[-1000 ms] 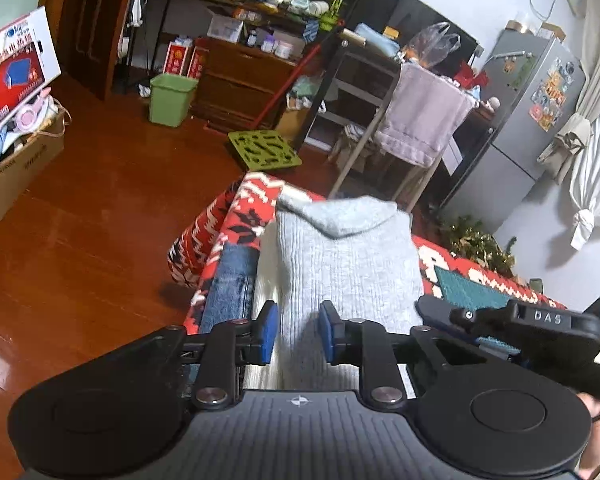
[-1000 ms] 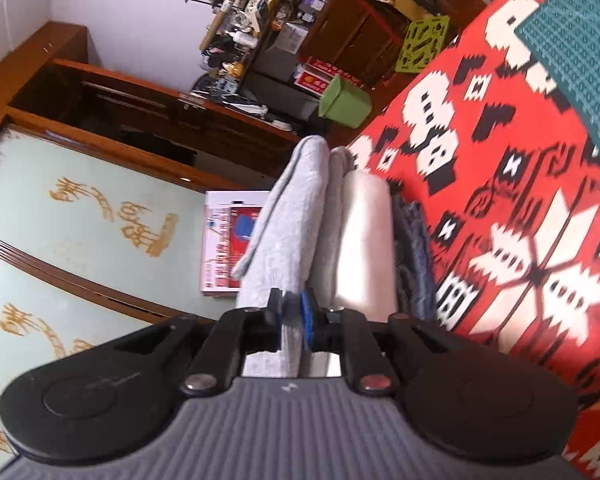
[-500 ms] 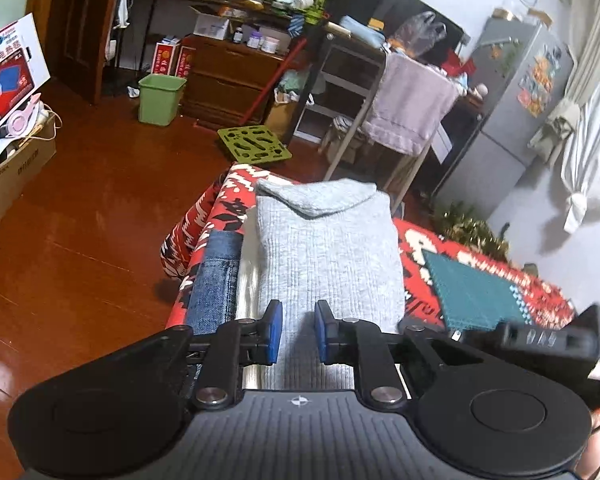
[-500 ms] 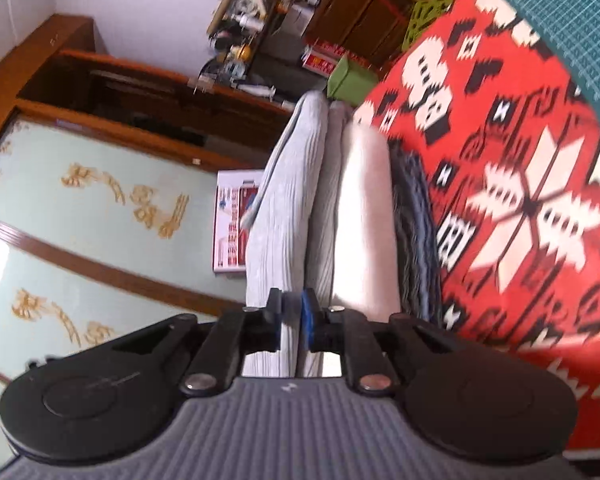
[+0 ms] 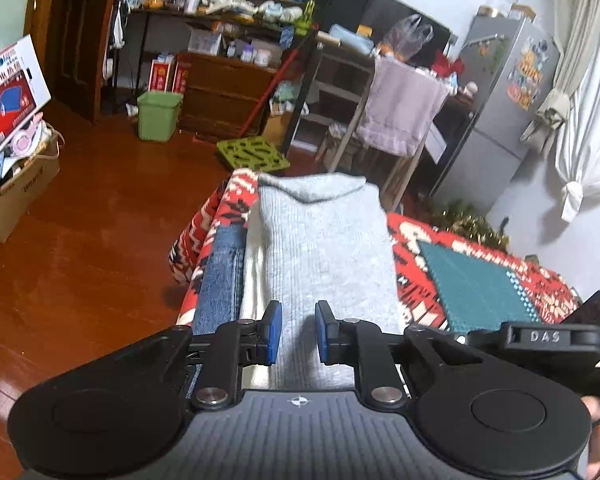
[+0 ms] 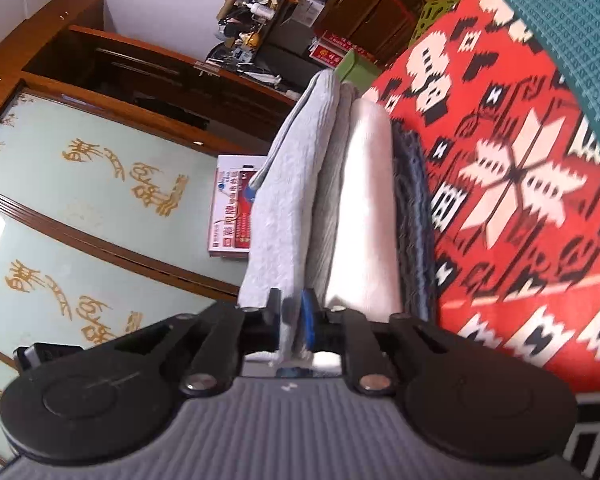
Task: Fold clothes
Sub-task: 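Lower the grey shirt onto the white cloth and jeans stack with both grippers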
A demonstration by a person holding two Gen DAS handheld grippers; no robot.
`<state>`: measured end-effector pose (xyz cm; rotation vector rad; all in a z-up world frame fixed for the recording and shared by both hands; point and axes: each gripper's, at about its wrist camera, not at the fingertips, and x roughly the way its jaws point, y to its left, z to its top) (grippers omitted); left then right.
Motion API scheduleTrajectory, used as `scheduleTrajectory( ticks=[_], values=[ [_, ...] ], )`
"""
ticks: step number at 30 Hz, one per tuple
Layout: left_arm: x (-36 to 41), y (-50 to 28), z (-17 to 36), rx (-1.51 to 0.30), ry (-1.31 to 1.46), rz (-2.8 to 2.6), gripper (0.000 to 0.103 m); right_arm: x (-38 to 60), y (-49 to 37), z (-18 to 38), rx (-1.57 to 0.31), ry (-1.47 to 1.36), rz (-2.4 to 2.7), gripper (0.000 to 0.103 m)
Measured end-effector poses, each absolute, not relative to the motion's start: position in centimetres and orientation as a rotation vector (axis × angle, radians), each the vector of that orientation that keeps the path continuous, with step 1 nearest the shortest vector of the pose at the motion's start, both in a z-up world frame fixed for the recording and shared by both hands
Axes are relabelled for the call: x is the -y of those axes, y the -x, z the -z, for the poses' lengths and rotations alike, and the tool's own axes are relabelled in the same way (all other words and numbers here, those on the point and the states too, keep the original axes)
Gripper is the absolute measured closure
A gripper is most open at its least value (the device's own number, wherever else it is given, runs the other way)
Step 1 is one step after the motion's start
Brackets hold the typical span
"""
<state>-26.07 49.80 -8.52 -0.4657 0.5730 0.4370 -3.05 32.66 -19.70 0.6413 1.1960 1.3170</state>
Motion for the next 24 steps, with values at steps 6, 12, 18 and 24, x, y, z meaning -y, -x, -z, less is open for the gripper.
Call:
scheduleTrajectory(
  ticks=[6,12,18,24],
  values=[
    [-48.5,25.3,9.4,-0.662,0.373,-0.442,0.086,-32.7,4.3,19.4,-1.199,-0.552,-1.31,0.097],
    [-48.8,27.0,9.9,-0.648,0.413,-0.447,0.087,-30.9,4.0,18.7,-1.164,-0.504,-1.271,0.096],
    [-50.2,27.6,7.8,-0.499,0.544,-0.425,0.09,-32.0,4.0,15.8,-1.071,-0.478,-1.324,0.094],
    [-52.2,24.8,10.1,-0.515,0.748,-0.349,0.1,-35.6,5.1,14.7,-1.08,-0.433,-1.355,0.093]
  ],
)
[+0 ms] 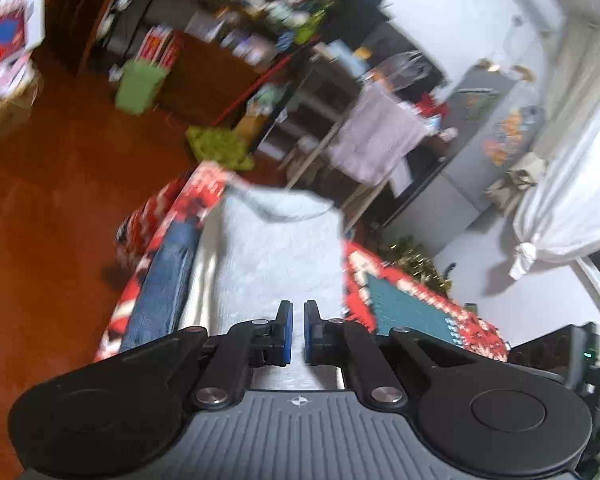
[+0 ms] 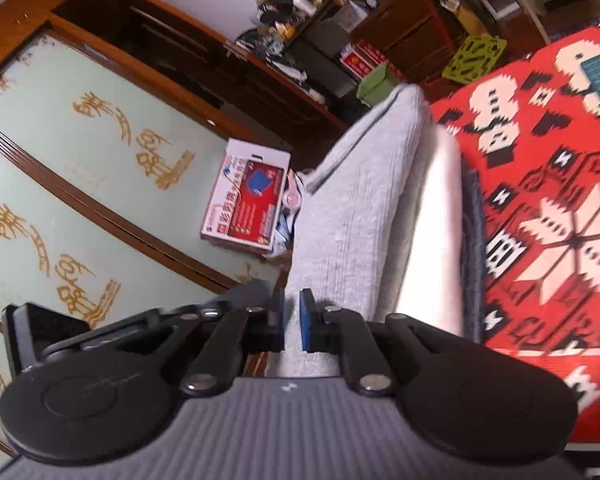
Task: Fold clothes
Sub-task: 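Lower the grey shirt onto the white cloth and jeans stack with both grippers, then open both grippers and release the shirt on the stack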
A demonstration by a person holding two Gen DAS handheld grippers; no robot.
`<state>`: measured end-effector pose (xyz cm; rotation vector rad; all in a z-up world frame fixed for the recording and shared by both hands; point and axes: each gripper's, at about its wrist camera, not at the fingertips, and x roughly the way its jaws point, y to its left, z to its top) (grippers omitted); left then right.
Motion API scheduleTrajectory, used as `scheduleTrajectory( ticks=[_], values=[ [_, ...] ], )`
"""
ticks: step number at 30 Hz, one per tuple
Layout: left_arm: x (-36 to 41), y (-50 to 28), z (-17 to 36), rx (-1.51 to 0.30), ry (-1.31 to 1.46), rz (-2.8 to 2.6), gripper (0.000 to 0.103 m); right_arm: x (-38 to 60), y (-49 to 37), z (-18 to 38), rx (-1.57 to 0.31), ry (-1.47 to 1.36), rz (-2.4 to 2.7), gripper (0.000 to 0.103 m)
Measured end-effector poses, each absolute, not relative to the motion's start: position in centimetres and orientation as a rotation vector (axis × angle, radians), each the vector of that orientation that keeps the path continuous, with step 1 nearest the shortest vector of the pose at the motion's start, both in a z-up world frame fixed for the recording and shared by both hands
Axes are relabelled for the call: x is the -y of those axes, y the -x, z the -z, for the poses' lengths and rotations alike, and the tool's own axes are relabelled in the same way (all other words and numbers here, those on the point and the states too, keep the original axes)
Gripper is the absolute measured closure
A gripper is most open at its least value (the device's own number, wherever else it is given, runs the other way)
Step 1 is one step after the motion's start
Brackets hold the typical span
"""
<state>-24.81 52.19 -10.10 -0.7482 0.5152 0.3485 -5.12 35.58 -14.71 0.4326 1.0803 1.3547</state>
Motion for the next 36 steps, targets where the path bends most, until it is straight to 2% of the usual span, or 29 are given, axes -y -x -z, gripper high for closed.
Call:
scheduleTrajectory(
  ticks=[2,3,4,15,18,21,25,26,27,29,30,32,33,35,36],
  values=[
    [-52.3,24.4,11.3,-0.542,0.757,-0.359,0.103,-36.0,5.2,15.4,-1.102,-0.423,-1.335,0.094],
    [-52.3,24.4,11.6,-0.543,0.758,-0.358,0.102,-36.0,5.1,16.1,-1.117,-0.425,-1.32,0.101],
    [-52.2,24.5,11.8,-0.545,0.755,-0.358,0.102,-35.9,5.0,16.8,-1.13,-0.435,-1.309,0.103],
    [-50.2,26.1,11.5,-0.577,0.638,-0.393,0.101,-32.8,4.0,18.0,-1.157,-0.467,-1.3,0.103],
    [-49.2,27.1,11.8,-0.589,0.641,-0.423,0.101,-31.8,4.5,17.7,-1.155,-0.454,-1.302,0.099],
    [-48.2,28.3,12.2,-0.595,0.657,-0.454,0.101,-30.3,5.1,17.0,-1.144,-0.401,-1.297,0.085],
    [-45.9,29.5,12.5,-0.622,0.637,-0.478,0.099,-28.0,5.5,15.3,-1.105,-0.329,-1.298,0.083],
    [-45.1,29.8,12.5,-0.625,0.635,-0.482,0.099,-27.3,5.7,14.7,-1.09,-0.306,-1.297,0.08],
    [-44.4,29.9,12.4,-0.629,0.634,-0.483,0.099,-26.6,5.9,14.1,-1.073,-0.274,-1.296,0.073],
    [-42.8,30.2,12.2,-0.636,0.626,-0.493,0.095,-25.2,6.4,13.0,-1.027,-0.18,-1.286,0.071],
    [-42.1,30.2,12.0,-0.64,0.616,-0.501,0.089,-24.5,6.7,12.4,-1.004,-0.134,-1.281,0.069],
    [-40.6,30.2,11.5,-0.642,0.589,-0.528,0.08,-23.3,7.4,11.6,-0.963,-0.053,-1.267,0.062],
    [-39.8,30.2,11.3,-0.641,0.575,-0.542,0.074,-22.7,7.7,11.2,-0.944,-0.016,-1.259,0.054],
    [-38.4,30.1,10.8,-0.642,0.547,-0.567,0.072,-21.4,8.3,10.5,-0.903,0.057,-1.242,0.043],
    [-37.7,30.1,10.7,-0.644,0.535,-0.579,0.069,-20.7,8.6,10.3,-0.88,0.089,-1.232,0.034]
  ],
)
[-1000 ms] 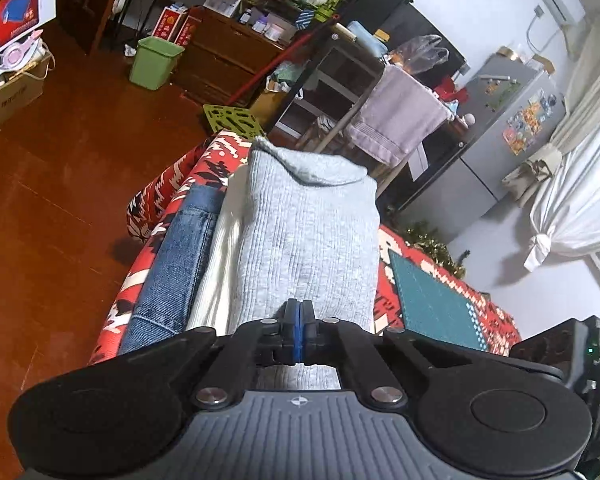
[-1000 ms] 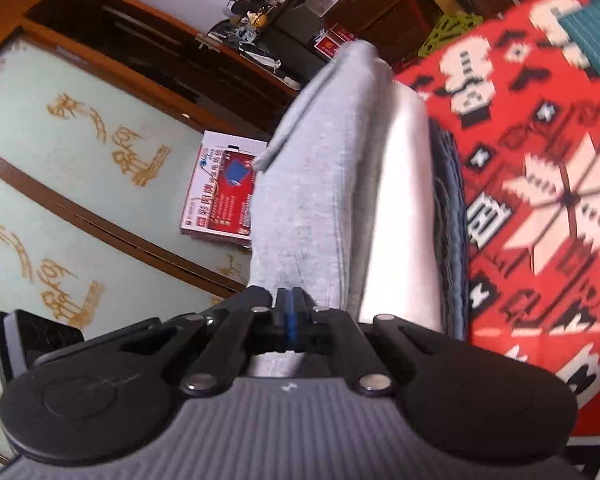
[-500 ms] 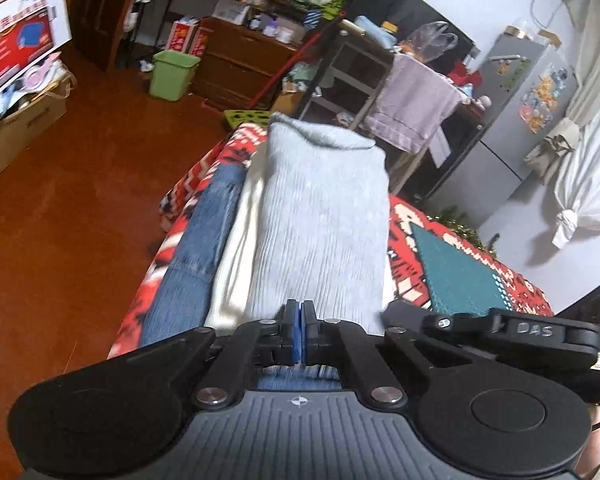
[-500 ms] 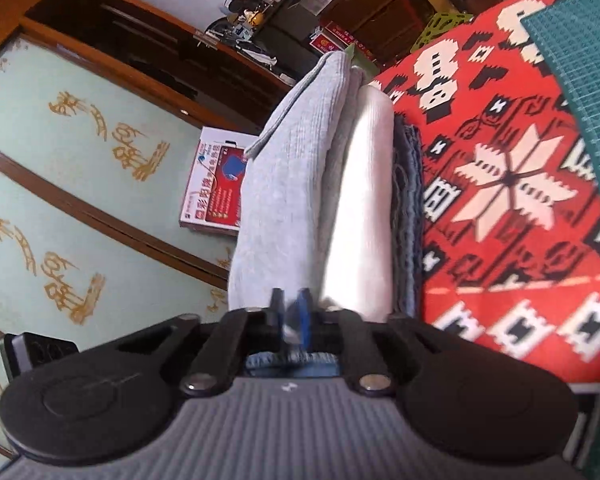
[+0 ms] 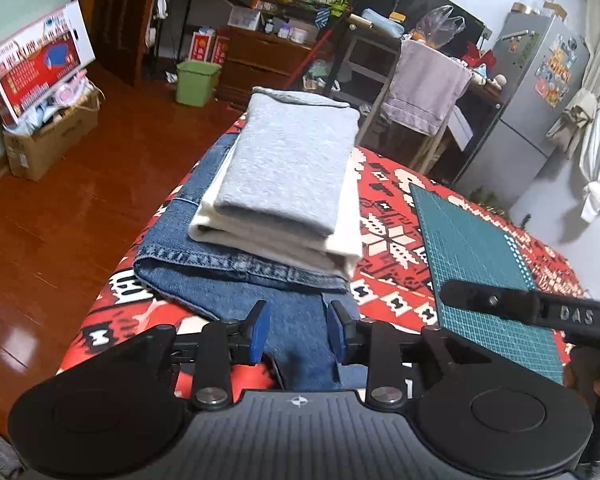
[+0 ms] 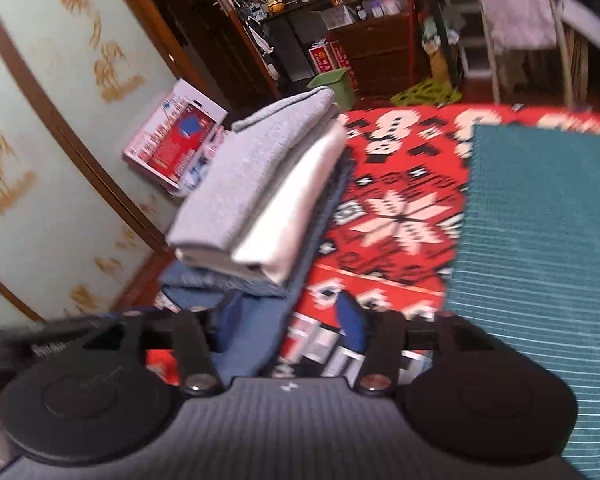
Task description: Fold clothes
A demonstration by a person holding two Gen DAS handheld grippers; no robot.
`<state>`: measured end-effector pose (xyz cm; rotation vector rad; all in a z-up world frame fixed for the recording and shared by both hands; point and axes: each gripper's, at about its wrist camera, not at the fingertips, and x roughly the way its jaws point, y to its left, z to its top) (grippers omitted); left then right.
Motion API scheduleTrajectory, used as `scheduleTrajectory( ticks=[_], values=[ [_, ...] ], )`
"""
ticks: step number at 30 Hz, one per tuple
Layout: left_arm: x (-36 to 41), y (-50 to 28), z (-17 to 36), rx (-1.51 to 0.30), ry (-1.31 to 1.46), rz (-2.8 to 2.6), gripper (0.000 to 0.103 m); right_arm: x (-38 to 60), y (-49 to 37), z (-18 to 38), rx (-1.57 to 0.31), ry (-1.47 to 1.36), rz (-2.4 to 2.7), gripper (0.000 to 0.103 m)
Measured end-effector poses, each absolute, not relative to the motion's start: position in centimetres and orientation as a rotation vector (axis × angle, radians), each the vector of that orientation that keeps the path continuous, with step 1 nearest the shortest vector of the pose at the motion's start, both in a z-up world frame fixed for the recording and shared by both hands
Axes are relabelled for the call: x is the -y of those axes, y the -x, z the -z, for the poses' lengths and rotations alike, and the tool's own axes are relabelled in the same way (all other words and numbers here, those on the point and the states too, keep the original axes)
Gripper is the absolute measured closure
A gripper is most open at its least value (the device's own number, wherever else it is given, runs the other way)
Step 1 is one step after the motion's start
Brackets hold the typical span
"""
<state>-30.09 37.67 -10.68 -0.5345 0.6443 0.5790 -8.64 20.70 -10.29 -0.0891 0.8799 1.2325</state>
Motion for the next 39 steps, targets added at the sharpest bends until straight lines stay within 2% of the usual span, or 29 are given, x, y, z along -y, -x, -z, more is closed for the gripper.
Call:
scheduleTrajectory(
  ticks=[1,4,6,10,15,18,21,28,39],
  values=[
    [-37.0,30.0,10.6,-0.647,0.528,-0.59,0.064,-20.1,8.9,10.2,-0.859,0.118,-1.226,0.024],
    [-35.4,29.8,10.7,-0.658,0.519,-0.617,0.051,-18.4,9.7,10.0,-0.814,0.186,-1.208,0.007],
    [-34.3,29.5,11.0,-0.673,0.511,-0.626,0.044,-17.4,10.1,10.1,-0.798,0.216,-1.196,0.001],
    [-32.5,29.5,11.5,-0.686,0.471,-0.666,0.036,-15.7,10.9,10.4,-0.775,0.274,-1.161,0.001],
    [-30.8,29.3,11.4,-0.723,0.413,-0.754,0.034,-14.8,11.8,11.1,-0.768,0.338,-1.058,0.001],
    [-29.8,29.1,11.0,-0.749,0.353,-0.796,0.023,-14.0,12.6,10.8,-0.745,0.35,-1.042,0.001],
    [-29.0,29.2,10.3,-0.726,0.331,-0.784,0.019,-13.3,13.4,9.9,-0.737,0.35,-1.029,0.0],
    [-27.3,29.5,7.2,-0.701,0.3,-0.808,0.019,-13.3,14.4,6.1,-0.749,0.387,-0.963,0.0],
    [-27.6,32.1,1.0,-0.676,0.417,-0.823,0.019,-13.1,17.7,-0.9,-0.679,0.452,-1.008,0.0]
  ],
)
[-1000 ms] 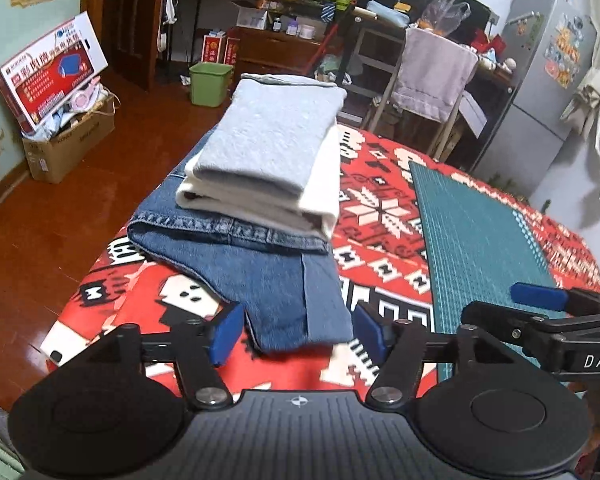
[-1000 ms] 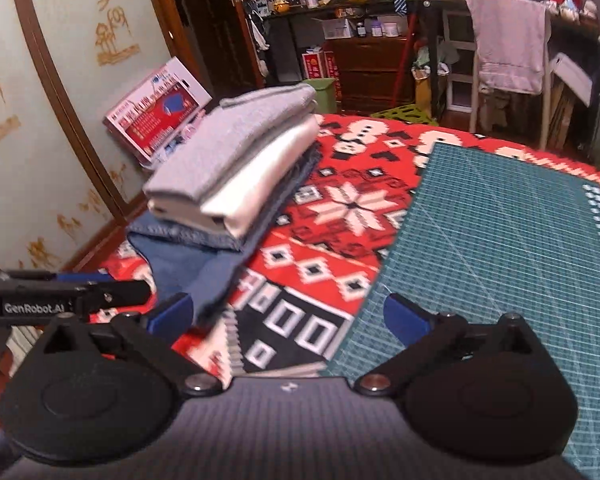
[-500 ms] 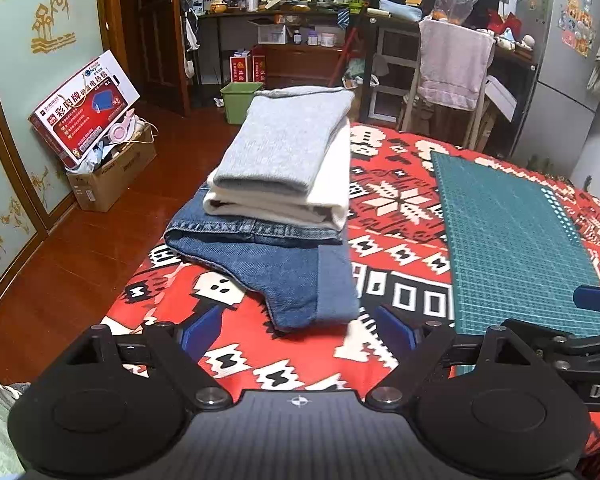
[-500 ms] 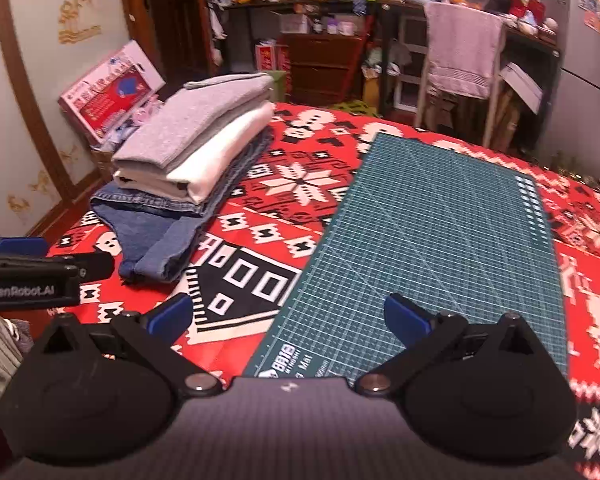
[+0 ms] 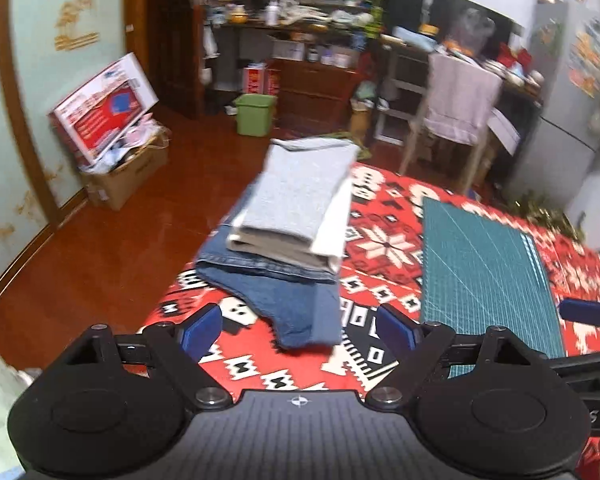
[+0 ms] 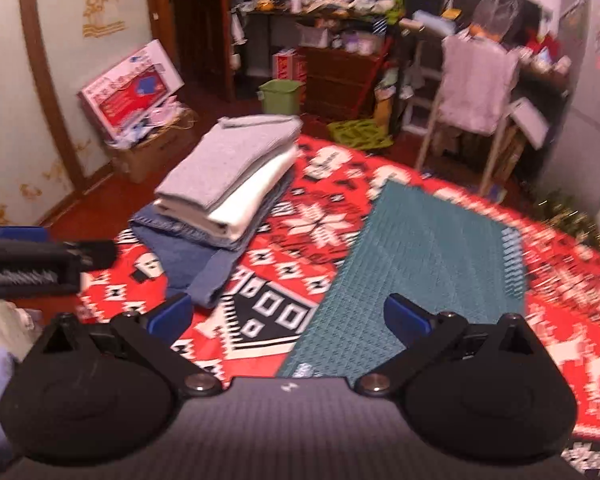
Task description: Fold clothes
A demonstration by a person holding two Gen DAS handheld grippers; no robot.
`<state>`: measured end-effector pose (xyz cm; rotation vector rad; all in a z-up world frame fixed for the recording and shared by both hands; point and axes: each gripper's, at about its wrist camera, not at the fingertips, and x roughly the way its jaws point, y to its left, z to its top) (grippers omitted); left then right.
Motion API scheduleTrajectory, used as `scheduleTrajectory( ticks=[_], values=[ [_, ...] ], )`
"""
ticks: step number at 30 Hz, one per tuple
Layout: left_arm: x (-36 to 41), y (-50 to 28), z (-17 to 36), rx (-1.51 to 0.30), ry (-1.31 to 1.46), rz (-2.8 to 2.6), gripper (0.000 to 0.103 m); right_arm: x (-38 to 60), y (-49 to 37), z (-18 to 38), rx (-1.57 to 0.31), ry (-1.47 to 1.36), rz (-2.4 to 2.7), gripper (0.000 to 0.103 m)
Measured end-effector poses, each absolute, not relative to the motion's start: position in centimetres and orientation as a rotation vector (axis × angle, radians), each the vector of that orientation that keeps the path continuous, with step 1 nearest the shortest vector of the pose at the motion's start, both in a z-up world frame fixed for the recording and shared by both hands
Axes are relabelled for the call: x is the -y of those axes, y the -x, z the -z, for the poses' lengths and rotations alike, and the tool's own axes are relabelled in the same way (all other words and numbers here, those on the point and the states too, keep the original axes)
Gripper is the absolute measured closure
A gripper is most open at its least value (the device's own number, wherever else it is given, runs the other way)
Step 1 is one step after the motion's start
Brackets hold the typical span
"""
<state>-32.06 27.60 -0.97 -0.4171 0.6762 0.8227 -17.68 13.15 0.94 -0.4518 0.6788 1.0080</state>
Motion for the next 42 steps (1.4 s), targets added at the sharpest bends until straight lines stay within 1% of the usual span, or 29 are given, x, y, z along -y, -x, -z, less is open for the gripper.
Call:
scheduleTrajectory(
  ticks=[2,6,12,42],
  values=[
    [-27.4,32.4,0.4,-0.689,0.402,-0.847,0.018,-13.0,18.3,-1.8,-0.678,0.461,-0.993,0.0],
    [-26.9,32.7,-0.4,-0.734,0.363,-0.95,0.007,-12.4,18.9,-3.6,-0.708,0.415,-0.98,0.0],
    [-26.2,33.3,-1.5,-0.763,0.358,-0.944,0.004,-11.8,19.6,-4.9,-0.738,0.404,-0.96,0.0],
    [-25.4,33.3,-1.9,-0.797,0.347,-0.982,0.004,-12.2,19.8,-4.5,-0.783,0.417,-0.937,0.0]
  ],
)
